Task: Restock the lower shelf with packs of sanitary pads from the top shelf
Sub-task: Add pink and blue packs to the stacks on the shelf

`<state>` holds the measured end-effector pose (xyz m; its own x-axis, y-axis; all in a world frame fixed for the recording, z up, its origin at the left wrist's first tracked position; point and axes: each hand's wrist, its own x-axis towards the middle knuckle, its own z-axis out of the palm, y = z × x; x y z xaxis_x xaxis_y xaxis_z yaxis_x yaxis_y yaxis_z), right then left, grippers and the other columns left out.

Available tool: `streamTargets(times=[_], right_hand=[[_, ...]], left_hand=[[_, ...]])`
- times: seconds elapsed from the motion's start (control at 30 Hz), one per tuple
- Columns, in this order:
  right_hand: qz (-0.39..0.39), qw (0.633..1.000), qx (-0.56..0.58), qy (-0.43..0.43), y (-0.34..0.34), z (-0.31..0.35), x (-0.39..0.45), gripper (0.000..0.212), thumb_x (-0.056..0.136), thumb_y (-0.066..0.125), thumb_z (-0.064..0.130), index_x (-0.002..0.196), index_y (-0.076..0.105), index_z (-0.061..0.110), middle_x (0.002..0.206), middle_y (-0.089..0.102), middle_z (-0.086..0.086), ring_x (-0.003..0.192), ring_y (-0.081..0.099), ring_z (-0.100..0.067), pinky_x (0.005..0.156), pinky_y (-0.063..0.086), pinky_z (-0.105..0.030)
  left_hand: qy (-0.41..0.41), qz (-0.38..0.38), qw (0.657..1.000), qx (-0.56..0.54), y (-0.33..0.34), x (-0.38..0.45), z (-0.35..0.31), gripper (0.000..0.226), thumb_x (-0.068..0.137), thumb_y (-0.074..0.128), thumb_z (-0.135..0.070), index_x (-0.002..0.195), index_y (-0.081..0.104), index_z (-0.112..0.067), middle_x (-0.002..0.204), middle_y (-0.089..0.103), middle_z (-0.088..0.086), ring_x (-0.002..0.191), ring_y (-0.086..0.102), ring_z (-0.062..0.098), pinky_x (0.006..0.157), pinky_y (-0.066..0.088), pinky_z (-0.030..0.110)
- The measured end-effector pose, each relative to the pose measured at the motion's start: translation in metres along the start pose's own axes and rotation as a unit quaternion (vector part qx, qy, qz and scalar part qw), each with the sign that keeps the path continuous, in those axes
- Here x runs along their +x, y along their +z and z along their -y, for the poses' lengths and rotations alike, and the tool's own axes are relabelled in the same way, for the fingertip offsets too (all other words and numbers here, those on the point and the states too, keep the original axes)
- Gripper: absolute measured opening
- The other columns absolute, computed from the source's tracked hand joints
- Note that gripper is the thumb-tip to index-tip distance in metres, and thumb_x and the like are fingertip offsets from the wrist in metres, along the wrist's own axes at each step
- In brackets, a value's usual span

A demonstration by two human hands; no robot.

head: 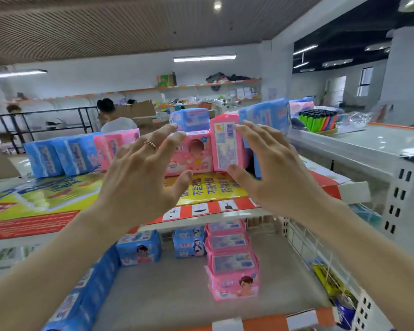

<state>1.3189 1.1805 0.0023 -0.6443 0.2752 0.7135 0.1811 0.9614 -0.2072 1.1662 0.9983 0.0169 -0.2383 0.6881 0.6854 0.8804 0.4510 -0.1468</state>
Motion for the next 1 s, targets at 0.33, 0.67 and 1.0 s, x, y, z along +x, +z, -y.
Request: streamTargets(times=[0.33, 0.67, 1.0], right_hand=[[0.027, 0.999, -0.002, -0.019, 0.039, -0.002, 0.024, 0.073, 0.094, 0.053, 0.050, 0.156, 0.027, 0.021, 0.163, 0.028, 0.003, 0.151, 0.018, -0.018, 0.122, 0.023, -0.046], [0.032, 0.999, -0.032, -0.004, 0.056, 0.011, 0.030, 0.074, 0.090, 0.046, 0.054, 0.155, 0.029, 0.023, 0.163, 0.029, 0.001, 0.151, 0.019, -0.020, 0.122, 0.022, -0.047], [0.022, 0.999, -0.032, 0.001, 0.057, 0.014, 0.021, 0.075, 0.090, 0.046, 0.054, 0.156, 0.030, 0.022, 0.162, 0.030, 0.002, 0.151, 0.019, -0.018, 0.122, 0.023, -0.046]], left_hand=[[-0.070, 0.113, 0.989, -0.061, 0.042, 0.073, 0.072, 0.069, 0.092, 0.058, -0.052, 0.152, 0.033, -0.029, 0.159, 0.032, -0.004, 0.139, 0.042, 0.025, 0.108, 0.041, 0.049], [-0.144, 0.243, 0.938, -0.201, 0.082, 0.115, 0.104, 0.058, 0.092, 0.068, -0.043, 0.143, 0.044, -0.028, 0.135, 0.054, 0.010, 0.114, 0.055, 0.027, 0.099, 0.045, 0.038], [-0.143, 0.207, 0.937, -0.240, 0.090, 0.115, 0.112, 0.038, 0.087, 0.075, -0.027, 0.113, 0.047, -0.030, 0.146, 0.048, 0.009, 0.108, 0.058, 0.031, 0.095, 0.051, 0.043]])
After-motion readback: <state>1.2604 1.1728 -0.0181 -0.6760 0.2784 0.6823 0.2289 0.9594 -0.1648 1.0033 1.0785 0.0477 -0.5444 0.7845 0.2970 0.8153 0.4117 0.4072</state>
